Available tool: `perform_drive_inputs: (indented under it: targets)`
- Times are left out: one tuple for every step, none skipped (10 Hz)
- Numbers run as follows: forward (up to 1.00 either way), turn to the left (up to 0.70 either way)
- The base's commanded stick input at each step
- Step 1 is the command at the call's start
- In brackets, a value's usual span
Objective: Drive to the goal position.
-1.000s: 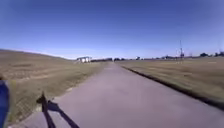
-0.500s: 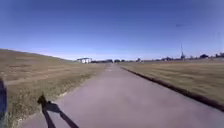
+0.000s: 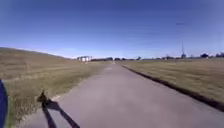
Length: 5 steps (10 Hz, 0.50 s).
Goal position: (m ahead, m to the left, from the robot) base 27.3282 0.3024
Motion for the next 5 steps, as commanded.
perform_drive_inputs:
  targets:
    - [0.7,0.0]
    - [0.7,0.0]
    - [0.7,0.0]
    - [0.7,0.0]
    - [0.7,0.0]
